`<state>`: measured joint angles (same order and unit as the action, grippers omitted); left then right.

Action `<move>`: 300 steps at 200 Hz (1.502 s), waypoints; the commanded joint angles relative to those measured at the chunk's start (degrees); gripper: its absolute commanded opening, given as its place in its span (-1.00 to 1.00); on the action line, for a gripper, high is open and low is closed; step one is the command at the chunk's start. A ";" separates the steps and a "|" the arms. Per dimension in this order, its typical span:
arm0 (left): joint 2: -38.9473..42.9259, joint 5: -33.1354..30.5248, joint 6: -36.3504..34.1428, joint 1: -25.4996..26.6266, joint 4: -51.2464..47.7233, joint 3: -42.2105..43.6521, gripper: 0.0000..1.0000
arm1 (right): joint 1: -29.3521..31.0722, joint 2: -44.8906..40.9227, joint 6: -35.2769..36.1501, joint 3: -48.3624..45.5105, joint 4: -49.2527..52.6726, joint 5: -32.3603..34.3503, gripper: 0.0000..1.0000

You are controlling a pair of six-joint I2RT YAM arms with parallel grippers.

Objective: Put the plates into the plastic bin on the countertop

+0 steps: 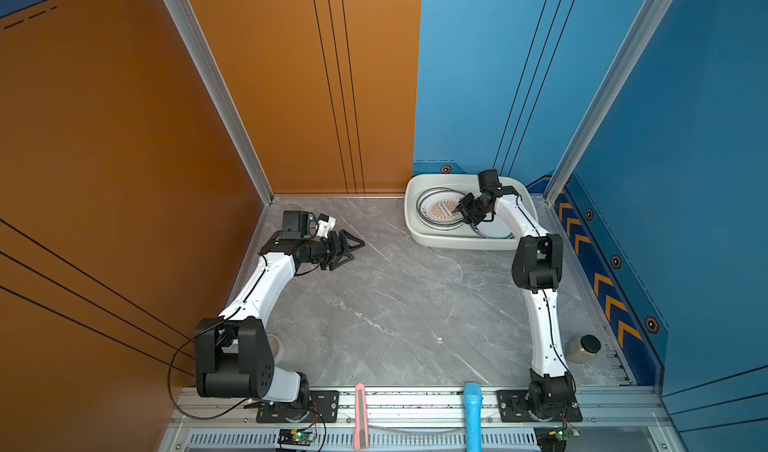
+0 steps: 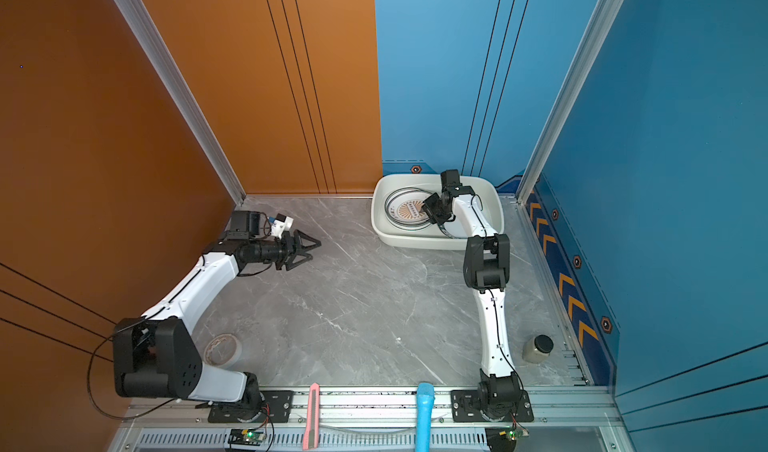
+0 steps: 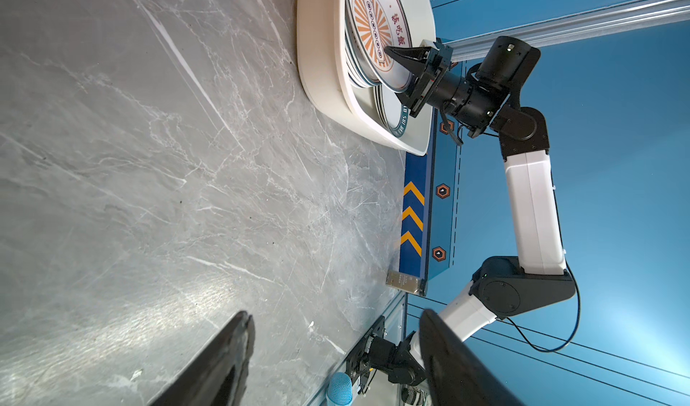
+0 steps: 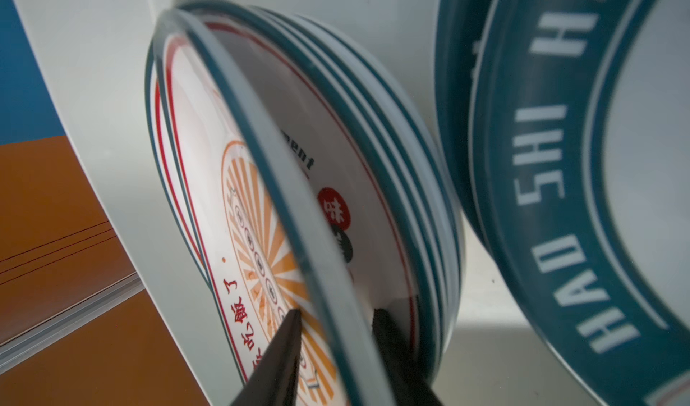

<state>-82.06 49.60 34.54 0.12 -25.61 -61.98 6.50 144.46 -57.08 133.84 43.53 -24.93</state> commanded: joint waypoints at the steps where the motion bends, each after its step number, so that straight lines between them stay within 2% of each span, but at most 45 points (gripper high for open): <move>1: 2.01 0.86 -1.50 -0.80 -1.46 1.21 0.45 | 0.35 -0.30 0.21 1.14 6.04 4.42 -0.28; 21: 2.72 0.54 -1.67 -1.00 -1.42 2.15 0.45 | 0.17 -1.22 0.77 1.16 7.55 5.81 -0.16; 42: 3.07 0.45 -1.84 -1.07 -1.46 2.56 0.44 | -0.24 -2.48 1.65 1.10 8.62 6.55 0.20; 63: 3.32 0.10 -1.94 -1.17 -1.46 2.56 0.44 | -0.91 -4.13 2.70 1.16 9.53 7.28 0.32; 104: 4.49 -1.71 -1.97 -1.26 -1.46 3.75 0.43 | -2.34 -8.64 3.95 1.09 10.15 7.69 0.34; 137: 5.74 -6.01 -2.57 -1.65 -1.38 4.30 0.43 | -4.05 -13.17 5.95 1.07 11.23 7.98 0.35; 161: 7.09 -12.59 -3.59 -2.35 -0.72 4.56 0.47 | -5.47 -17.50 10.91 0.19 13.78 10.26 0.37; 175: 8.94 -20.78 -4.95 -2.43 -0.50 5.12 0.52 | -6.12 -21.30 15.66 -2.40 14.05 13.20 0.39; 188: 11.08 -29.39 -6.72 -2.41 0.00 6.21 0.55 | -6.50 -26.12 20.51 -6.67 13.96 17.47 0.46; 208: 14.75 -38.74 -8.34 -2.62 7.21 11.21 0.70 | -6.93 -34.00 26.92 -15.11 12.49 23.54 0.50; 215: 16.02 -42.50 -8.11 -2.60 9.85 13.22 0.99 | -7.24 -36.82 28.71 -18.75 11.36 24.97 0.52; 239: 17.66 -54.83 -5.88 -2.62 19.12 19.88 0.96 | -9.01 -46.97 31.51 -34.27 4.00 28.18 0.65; 241: 17.64 -55.28 -6.44 -2.66 19.88 20.34 0.96 | -9.22 -47.80 31.50 -35.80 3.16 28.18 0.75; 243: 17.51 -55.44 -7.24 -2.53 20.88 20.87 0.96 | -9.40 -48.73 31.61 -37.24 2.27 28.27 0.93; 246: 17.28 -55.67 -8.58 -2.63 22.06 21.43 0.96 | -9.69 -49.98 31.89 -39.36 1.24 28.54 1.00; 264: 14.67 -58.51 -15.67 -1.59 23.93 22.05 0.96 | -10.12 -58.22 35.90 -52.09 -7.99 34.11 1.00; 283: 10.68 -59.16 -20.03 -0.90 25.87 22.65 0.96 | -10.22 -64.72 38.88 -63.10 -14.94 41.25 0.99; 300: 8.20 -59.63 -22.59 -0.13 36.76 27.44 0.96 | -11.24 -68.34 37.77 -71.87 -20.27 44.98 0.99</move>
<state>-71.20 -5.13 19.05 -1.10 -2.02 -39.42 -3.86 80.84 -22.37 70.94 35.40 9.93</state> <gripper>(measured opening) 0.979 0.996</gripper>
